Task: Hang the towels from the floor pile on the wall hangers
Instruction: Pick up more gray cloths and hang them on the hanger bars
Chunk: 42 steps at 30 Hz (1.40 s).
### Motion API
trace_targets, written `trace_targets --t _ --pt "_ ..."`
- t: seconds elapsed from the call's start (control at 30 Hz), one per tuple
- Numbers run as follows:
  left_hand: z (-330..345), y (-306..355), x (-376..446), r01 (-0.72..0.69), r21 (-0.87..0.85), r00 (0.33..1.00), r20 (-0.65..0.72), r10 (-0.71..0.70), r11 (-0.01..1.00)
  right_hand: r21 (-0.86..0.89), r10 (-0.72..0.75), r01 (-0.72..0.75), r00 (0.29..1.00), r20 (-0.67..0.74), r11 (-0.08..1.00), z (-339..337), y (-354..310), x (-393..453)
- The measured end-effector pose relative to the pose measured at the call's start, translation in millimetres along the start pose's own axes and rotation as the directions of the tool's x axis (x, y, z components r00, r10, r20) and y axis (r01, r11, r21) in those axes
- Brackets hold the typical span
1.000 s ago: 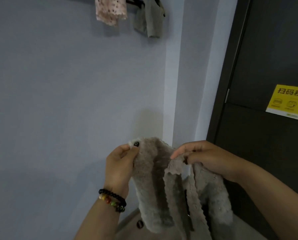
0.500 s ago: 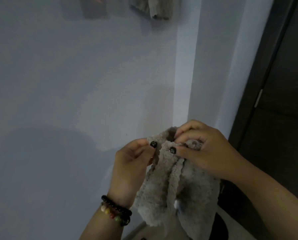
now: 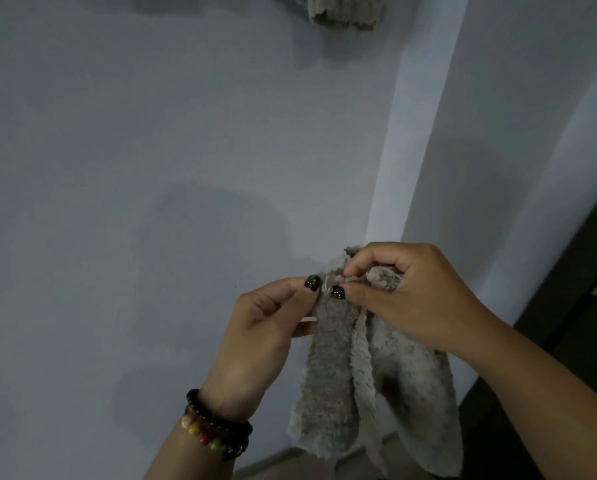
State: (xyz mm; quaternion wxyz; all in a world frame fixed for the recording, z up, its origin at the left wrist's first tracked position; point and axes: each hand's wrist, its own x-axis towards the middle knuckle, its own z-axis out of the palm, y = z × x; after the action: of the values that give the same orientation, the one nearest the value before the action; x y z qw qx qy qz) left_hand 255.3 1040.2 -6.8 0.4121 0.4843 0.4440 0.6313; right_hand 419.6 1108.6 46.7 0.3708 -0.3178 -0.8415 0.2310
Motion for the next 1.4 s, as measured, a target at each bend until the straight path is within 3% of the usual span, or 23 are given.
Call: trace_targets --t 0.2,0.33,0.43,0.53,0.63,0.73,0.9,1.0,1.17,1.4 --pt "-1 -2 10 -0.087 0.053 0.996 -0.029 0.088 0.995 0.074 0.024 -0.026 0.999 0.036 0.997 2 14 13" --pt "-10 2 20 -0.098 0.095 0.99 -0.089 0.106 0.991 0.064 0.09 -0.111 0.96 0.263 0.992 5 20 23" --pt "-21 5 28 -0.122 0.125 0.98 -0.143 0.139 0.985 -0.058 0.144 -0.131 0.896 0.42 0.99 8 28 32" --pt "-35 10 37 -0.204 0.149 0.948 -0.215 0.233 0.967 -0.147 0.175 -0.119 0.863 0.474 0.982 15 37 40" --pt "-48 17 44 -0.284 0.252 0.899 -0.265 0.348 0.925 -0.116 0.133 -0.092 0.896 0.424 0.989 16 39 48" --pt "-59 22 54 -0.306 0.363 0.859 -0.293 0.42 0.88 -0.085 0.039 -0.015 0.96 0.279 0.996 9 30 61" --pt "-75 33 64 -0.329 0.391 0.869 -0.231 0.438 0.859 -0.171 -0.143 0.151 0.988 0.058 0.974 6 22 84" --pt "-81 39 65 -0.309 0.352 0.896 -0.202 0.395 0.883 -0.167 -0.117 0.119 0.993 0.021 0.979 6 19 94" --pt "-90 40 64 -0.227 0.265 0.945 -0.175 0.278 0.937 -0.024 0.076 -0.073 0.985 0.153 0.997 10 16 102" --pt "-91 37 59 -0.083 0.095 0.978 -0.184 0.099 0.992 0.18 0.018 -0.024 0.999 0.035 0.983 21 8 103"
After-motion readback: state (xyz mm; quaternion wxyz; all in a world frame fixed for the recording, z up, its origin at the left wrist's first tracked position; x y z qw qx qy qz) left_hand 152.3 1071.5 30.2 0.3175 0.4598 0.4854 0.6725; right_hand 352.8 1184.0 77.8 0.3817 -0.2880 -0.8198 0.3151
